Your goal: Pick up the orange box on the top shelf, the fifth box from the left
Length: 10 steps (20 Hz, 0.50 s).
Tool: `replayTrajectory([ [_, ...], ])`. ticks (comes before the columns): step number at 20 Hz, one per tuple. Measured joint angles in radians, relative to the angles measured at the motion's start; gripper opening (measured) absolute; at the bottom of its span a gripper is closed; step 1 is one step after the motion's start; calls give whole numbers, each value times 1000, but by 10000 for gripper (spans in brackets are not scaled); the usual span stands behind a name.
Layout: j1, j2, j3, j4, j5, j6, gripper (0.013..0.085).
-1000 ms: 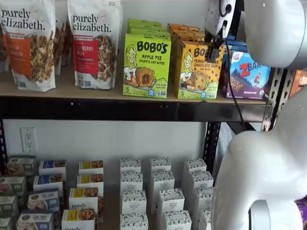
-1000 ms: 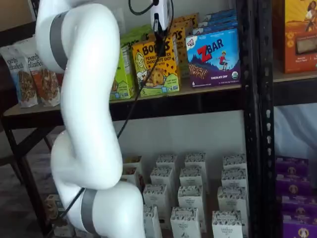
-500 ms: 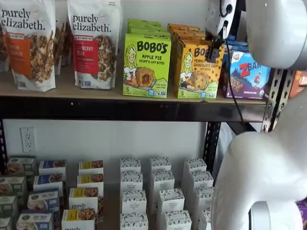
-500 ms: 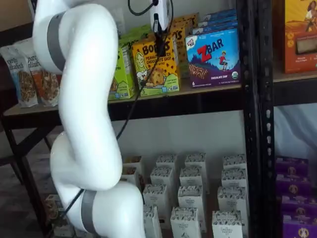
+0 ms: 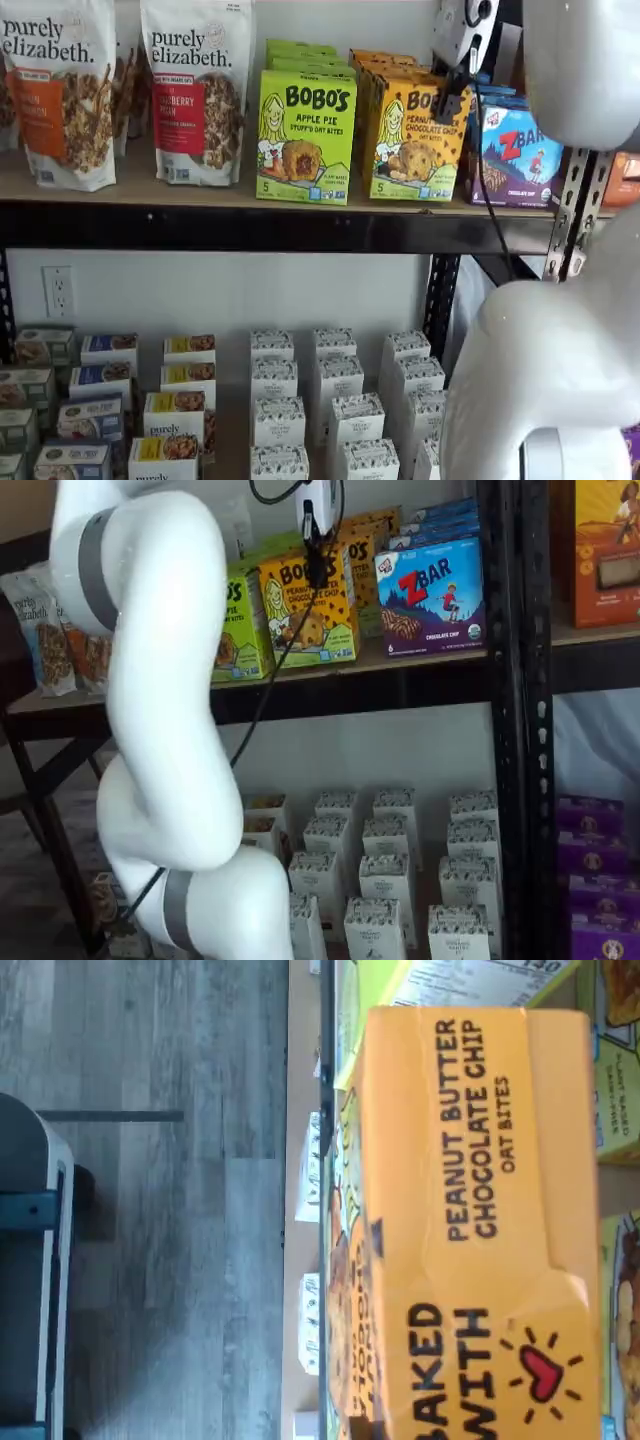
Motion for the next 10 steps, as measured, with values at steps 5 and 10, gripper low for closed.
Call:
replayTrajectory([
  [5,0,-47,32,-15,14,-1,370],
  [10,2,-123,97,-36,33,-3,370],
])
